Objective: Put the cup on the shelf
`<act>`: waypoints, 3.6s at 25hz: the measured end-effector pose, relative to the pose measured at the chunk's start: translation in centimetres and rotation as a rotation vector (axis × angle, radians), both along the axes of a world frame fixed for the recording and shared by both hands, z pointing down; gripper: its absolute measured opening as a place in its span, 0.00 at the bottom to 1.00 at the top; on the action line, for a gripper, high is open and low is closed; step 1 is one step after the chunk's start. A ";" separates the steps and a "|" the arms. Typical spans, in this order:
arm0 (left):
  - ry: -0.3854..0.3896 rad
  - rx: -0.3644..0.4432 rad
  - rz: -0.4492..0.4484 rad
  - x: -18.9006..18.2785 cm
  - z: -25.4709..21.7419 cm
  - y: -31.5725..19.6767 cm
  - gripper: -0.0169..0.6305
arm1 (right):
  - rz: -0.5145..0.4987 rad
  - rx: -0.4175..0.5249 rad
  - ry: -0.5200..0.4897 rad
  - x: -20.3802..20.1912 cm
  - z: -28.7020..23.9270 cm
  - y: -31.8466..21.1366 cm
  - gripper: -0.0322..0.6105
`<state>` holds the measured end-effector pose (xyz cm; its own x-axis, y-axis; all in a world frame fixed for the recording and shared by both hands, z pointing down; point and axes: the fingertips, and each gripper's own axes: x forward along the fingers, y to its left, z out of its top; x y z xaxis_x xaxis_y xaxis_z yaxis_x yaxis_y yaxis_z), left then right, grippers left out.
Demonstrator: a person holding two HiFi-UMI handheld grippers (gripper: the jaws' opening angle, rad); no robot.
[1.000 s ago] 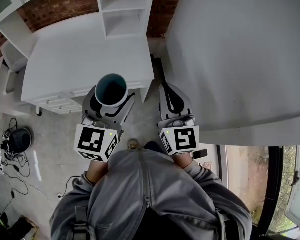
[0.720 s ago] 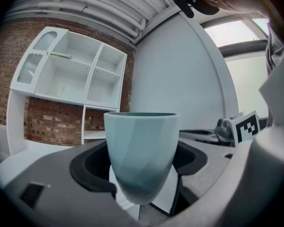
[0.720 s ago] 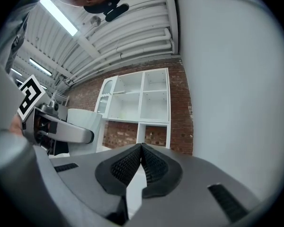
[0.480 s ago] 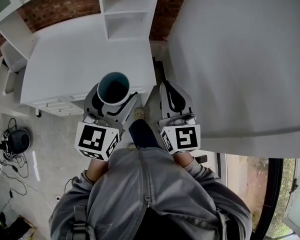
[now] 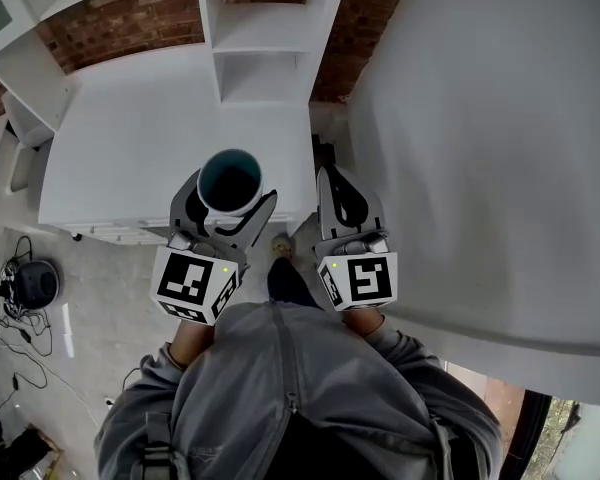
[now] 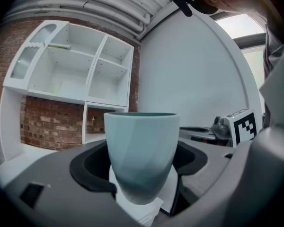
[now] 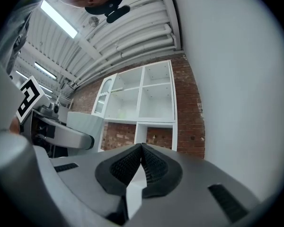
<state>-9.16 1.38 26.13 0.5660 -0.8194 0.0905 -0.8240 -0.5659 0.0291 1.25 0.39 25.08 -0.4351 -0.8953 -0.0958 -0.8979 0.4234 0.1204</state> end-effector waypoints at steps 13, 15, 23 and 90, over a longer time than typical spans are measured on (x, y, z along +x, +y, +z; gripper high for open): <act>0.004 -0.026 -0.045 1.6 0.3 -13.2 0.59 | -0.058 -0.027 0.012 0.9 0.3 -14.2 0.09; 0.002 -0.030 -0.057 1.8 0.5 -14.8 0.59 | -0.069 -0.032 0.014 1.1 0.5 -16.0 0.09; -0.017 -0.032 -0.098 2.9 1.4 -19.7 0.59 | -0.114 -0.034 0.016 1.7 1.3 -21.2 0.09; -0.097 -0.080 0.037 6.9 26.9 -44.2 0.59 | 0.062 -0.189 -0.004 2.7 22.0 -36.2 0.09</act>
<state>-2.26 -42.79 53.03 0.5813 -0.7860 0.2103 -0.8036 -0.5952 -0.0033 3.97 -35.83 47.10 -0.3788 -0.9225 0.0745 -0.9231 0.3824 0.0406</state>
